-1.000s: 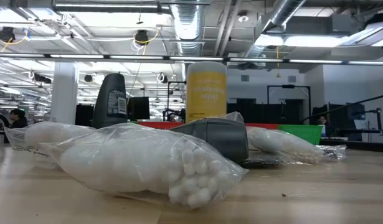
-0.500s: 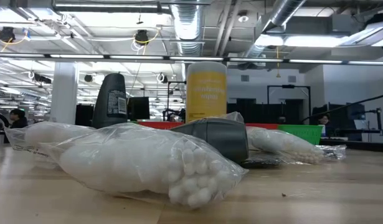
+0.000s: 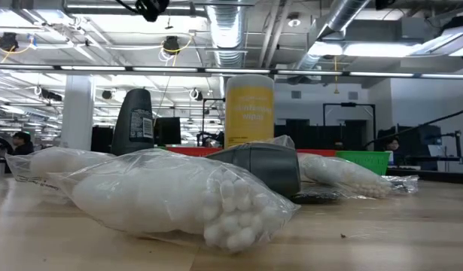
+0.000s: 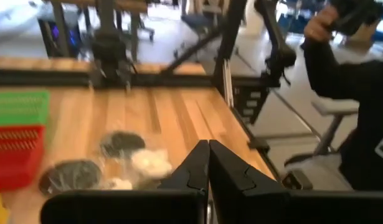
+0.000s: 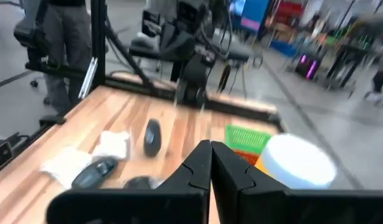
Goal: Pick & Place Travel size toiletries
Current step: Put the black deodorant into the left red bin
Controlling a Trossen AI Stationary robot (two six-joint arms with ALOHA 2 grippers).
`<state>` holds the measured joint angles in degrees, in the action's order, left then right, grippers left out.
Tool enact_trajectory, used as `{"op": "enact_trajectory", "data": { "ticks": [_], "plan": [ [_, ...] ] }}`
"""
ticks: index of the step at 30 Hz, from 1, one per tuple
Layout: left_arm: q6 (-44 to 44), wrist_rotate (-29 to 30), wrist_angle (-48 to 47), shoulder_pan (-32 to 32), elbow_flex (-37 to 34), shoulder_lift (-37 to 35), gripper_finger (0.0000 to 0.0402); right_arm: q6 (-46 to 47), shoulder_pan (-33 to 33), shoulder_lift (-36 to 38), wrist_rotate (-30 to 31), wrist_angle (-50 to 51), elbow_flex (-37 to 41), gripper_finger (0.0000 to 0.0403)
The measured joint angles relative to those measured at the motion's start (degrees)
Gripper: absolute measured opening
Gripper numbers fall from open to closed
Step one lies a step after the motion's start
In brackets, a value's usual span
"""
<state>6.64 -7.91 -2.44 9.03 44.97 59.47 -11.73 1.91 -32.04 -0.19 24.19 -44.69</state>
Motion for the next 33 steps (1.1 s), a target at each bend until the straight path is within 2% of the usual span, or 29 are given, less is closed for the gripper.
{"op": "enact_trajectory", "data": {
  "ticks": [7,13,22,27,33],
  "plan": [
    [3.27,0.08,-0.07,2.97,-0.34,5.76,0.0022,1.4,0.38,-4.97,0.0,-0.17,0.0,0.0],
    [7.38,0.85,-0.06,3.37,-2.42,7.54,0.009,1.25,0.37,-8.82,0.0,-0.07,0.0,0.0],
    [10.75,2.53,-0.09,3.37,-6.89,7.68,0.0202,1.25,0.37,-10.16,0.0,-0.15,-0.02,0.0],
    [11.82,4.12,0.2,3.35,-9.35,7.68,0.0241,1.25,0.37,-10.38,0.02,-0.24,-0.02,0.0],
    [11.91,5.21,0.74,3.33,-10.45,7.7,0.0268,1.23,0.37,-10.38,0.02,-0.26,-0.02,0.0]
  ]
}}
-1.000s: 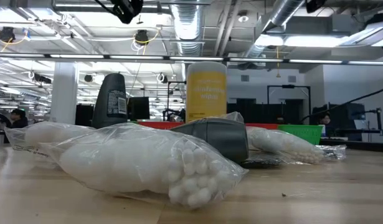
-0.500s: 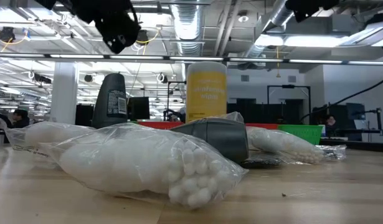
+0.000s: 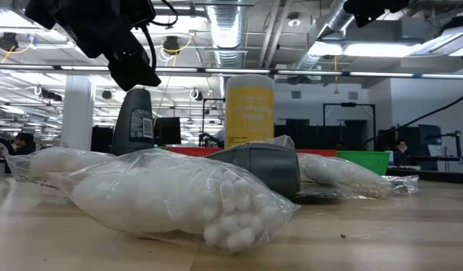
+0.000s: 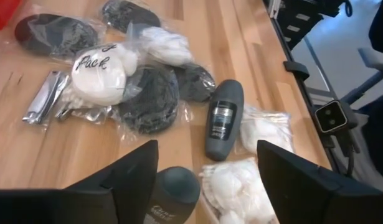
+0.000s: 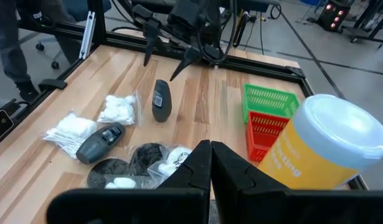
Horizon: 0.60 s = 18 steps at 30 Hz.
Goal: Pick & Place Travel size toiletries
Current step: Put the black deodorant into the left red bin
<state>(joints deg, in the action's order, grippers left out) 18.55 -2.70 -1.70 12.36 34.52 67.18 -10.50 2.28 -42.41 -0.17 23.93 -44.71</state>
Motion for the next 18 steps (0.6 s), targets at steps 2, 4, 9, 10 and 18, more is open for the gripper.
{"op": "enact_trajectory", "data": {
  "ticks": [2,4,9,10,18],
  "plan": [
    [0.0,0.02,0.19,0.0,0.02,0.0,0.0274,-0.03,0.0,0.0,-0.01,0.04,0.0,0.0],
    [0.0,0.22,0.2,0.0,0.02,0.22,0.0279,-0.2,0.0,0.0,-0.02,0.04,0.0,0.0],
    [-0.11,2.09,0.18,0.0,0.02,2.91,0.0286,-0.58,0.0,0.0,0.01,0.02,0.0,0.0],
    [-0.11,2.38,0.18,0.0,0.02,3.64,0.0287,-0.59,0.0,0.0,0.01,0.02,0.0,0.0],
    [0.22,2.47,0.57,0.0,0.02,7.46,0.0287,-0.59,-0.04,0.0,0.01,0.02,0.0,0.0]
  ]
}}
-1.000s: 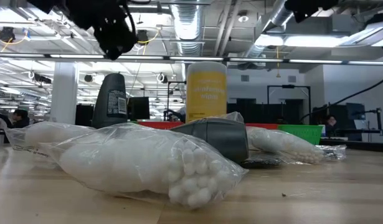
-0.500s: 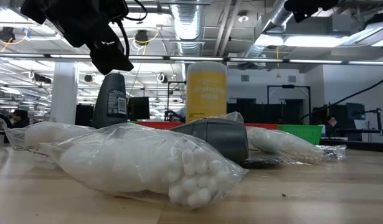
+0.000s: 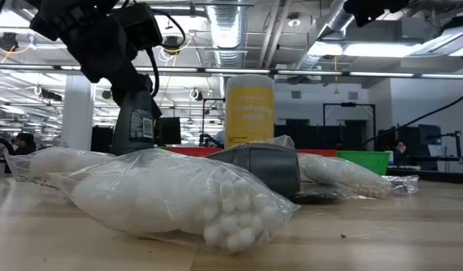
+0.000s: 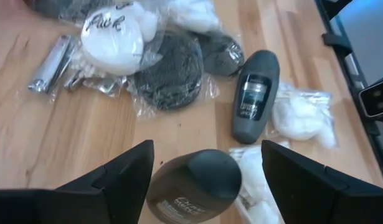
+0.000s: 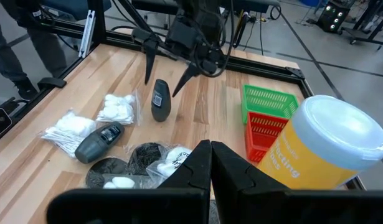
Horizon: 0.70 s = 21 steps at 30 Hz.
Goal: Pick & Place Travel size toiletries
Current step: Put the black deodorant into the left red bin
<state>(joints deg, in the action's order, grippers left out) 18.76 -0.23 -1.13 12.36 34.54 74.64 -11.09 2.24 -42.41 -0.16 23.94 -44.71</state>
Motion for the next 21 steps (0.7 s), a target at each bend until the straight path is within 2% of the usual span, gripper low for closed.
{"op": "enact_trajectory", "data": {
  "ticks": [17,21],
  "plan": [
    [-0.87,0.05,2.62,0.81,0.0,8.46,0.0286,0.0,0.0,0.0,0.0,0.0,0.0,0.0],
    [-1.36,0.04,2.97,0.83,0.0,9.55,0.0265,0.0,-0.02,0.0,0.0,0.0,0.0,0.0]
  ]
}}
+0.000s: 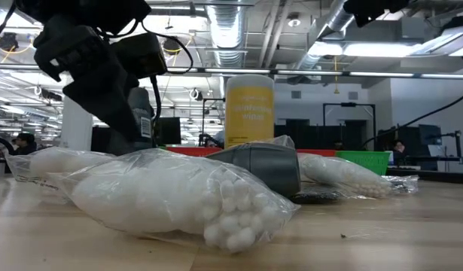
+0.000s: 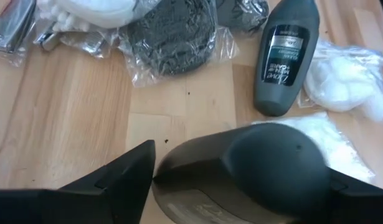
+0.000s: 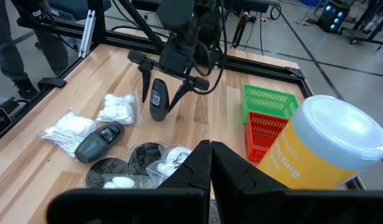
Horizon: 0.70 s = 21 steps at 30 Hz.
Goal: Pick & Place Travel size toiletries
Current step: Put the black deodorant into the left red bin
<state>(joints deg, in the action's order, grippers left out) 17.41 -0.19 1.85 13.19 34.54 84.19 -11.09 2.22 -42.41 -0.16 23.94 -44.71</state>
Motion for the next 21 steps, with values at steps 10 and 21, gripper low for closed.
{"op": "enact_trajectory", "data": {
  "ticks": [10,21],
  "plan": [
    [-0.65,0.13,1.11,-0.02,0.2,0.19,0.019,0.0,0.01,0.0,0.0,0.02,0.0,0.0],
    [-0.54,6.88,0.96,-1.23,-0.05,-3.8,0.019,0.0,0.01,0.0,0.0,-0.02,0.0,0.0]
  ]
}}
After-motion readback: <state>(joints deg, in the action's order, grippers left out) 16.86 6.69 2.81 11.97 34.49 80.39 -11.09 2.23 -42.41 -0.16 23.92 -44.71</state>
